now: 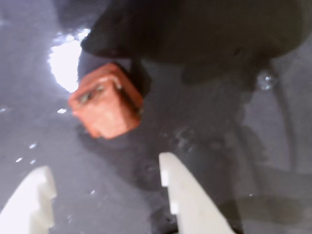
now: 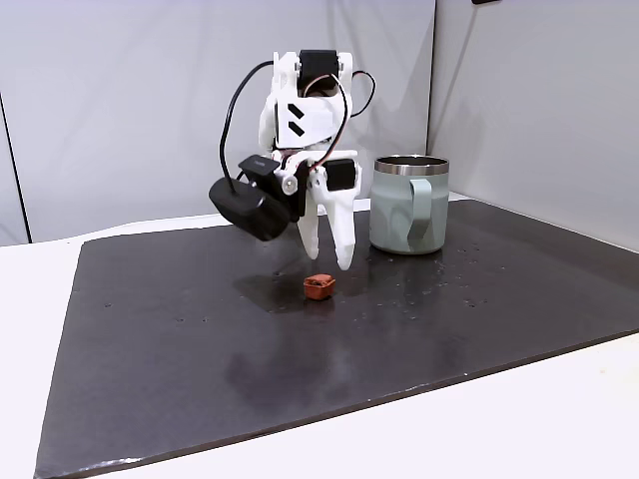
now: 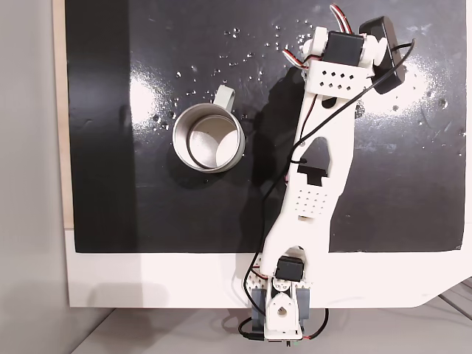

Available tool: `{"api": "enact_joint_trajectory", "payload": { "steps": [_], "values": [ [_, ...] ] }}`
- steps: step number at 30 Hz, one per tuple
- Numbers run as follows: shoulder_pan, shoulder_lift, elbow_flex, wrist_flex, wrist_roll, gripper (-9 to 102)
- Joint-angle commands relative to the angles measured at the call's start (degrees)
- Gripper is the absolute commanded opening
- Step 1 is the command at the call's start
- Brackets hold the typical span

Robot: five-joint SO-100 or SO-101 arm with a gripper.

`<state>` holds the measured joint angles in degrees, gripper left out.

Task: Grasp a cube and put it in the cup.

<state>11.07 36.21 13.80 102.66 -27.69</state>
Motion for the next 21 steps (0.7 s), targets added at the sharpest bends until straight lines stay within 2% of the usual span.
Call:
{"api": "enact_joint_trajectory", "payload": {
  "steps": [1, 21],
  "values": [
    [0.0, -1.1, -4.3, 0.4, -0.8, 24],
    [2.6, -8.0, -11.1, 0.4, -2.2, 23]
  ]
}}
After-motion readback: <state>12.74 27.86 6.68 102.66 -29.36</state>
